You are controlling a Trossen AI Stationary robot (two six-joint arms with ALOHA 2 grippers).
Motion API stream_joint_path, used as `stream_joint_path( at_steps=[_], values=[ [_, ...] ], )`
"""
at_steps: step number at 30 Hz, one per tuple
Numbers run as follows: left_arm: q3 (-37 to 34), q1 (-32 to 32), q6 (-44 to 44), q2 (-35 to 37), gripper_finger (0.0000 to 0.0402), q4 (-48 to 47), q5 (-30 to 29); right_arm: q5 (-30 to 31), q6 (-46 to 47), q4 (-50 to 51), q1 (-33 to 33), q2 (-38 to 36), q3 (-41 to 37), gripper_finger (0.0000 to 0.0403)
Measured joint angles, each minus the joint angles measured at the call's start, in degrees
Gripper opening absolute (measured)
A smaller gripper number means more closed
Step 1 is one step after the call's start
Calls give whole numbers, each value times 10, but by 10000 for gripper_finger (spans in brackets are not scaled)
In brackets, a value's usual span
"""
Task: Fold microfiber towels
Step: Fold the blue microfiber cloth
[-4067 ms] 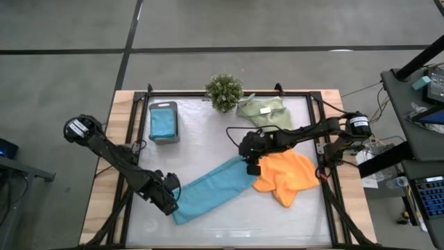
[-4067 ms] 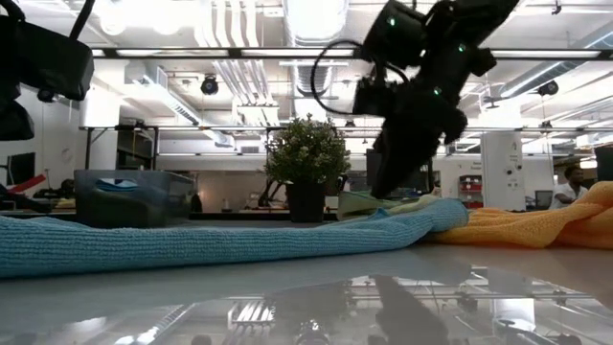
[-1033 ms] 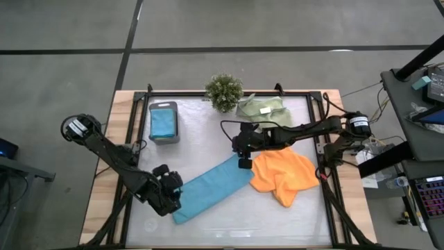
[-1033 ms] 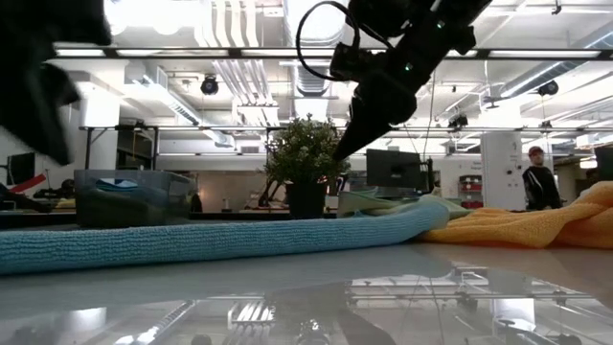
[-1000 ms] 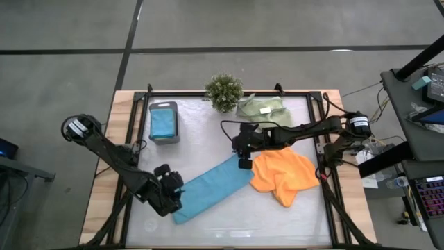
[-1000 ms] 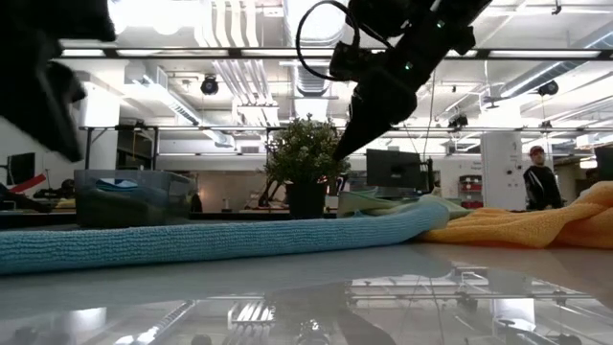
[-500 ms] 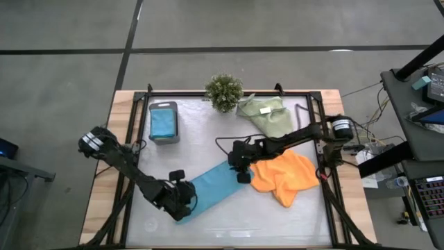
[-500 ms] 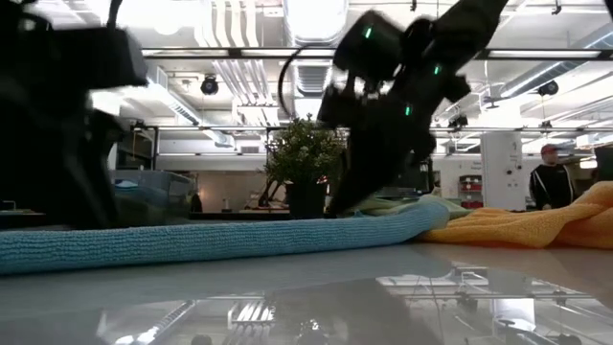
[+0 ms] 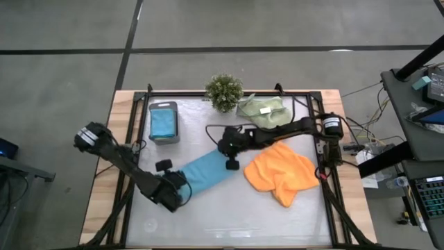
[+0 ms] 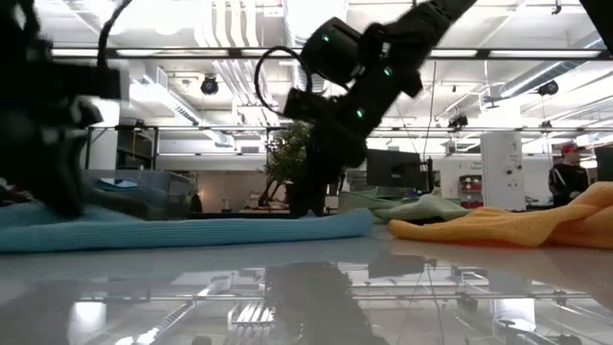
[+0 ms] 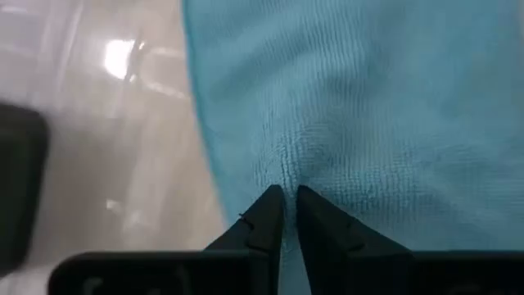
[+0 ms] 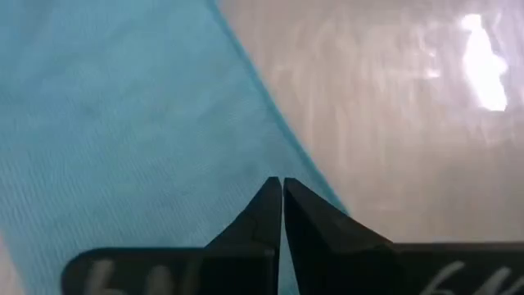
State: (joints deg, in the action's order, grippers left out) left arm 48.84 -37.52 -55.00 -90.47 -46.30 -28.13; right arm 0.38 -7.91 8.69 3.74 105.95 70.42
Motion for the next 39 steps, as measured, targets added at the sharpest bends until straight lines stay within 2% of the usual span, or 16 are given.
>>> stream_joint_path(
  at_steps=[4,8,13,15,18,22,26,31,33,36,39],
  values=[
    [-1,0,-1,36,19,8,-12,-2,40,101,13,0,45,24],
    [-1,-1,-2,51,19,14,-14,-3,68,152,15,-5,63,51],
    [-1,-1,-20,49,19,17,65,-4,109,190,13,-17,55,95],
    [-5,-2,-36,46,19,12,73,-8,118,203,12,-21,53,116],
    [-8,-1,-42,42,19,9,60,-8,132,183,9,-21,43,144],
    [-11,1,-42,42,19,-2,44,-8,135,83,-1,-19,20,163],
    [-11,1,-47,43,19,-14,41,-9,131,-28,-5,-2,-10,154],
    [-11,1,-47,43,19,-13,42,-1,115,-121,-2,40,-27,117],
    [-11,1,-47,44,19,-14,42,14,111,-132,2,62,-29,100],
    [-11,1,-47,44,19,-13,47,73,100,-114,6,69,-23,74],
    [-13,1,-46,44,19,-14,48,89,84,-94,14,65,-22,53]
  ],
)
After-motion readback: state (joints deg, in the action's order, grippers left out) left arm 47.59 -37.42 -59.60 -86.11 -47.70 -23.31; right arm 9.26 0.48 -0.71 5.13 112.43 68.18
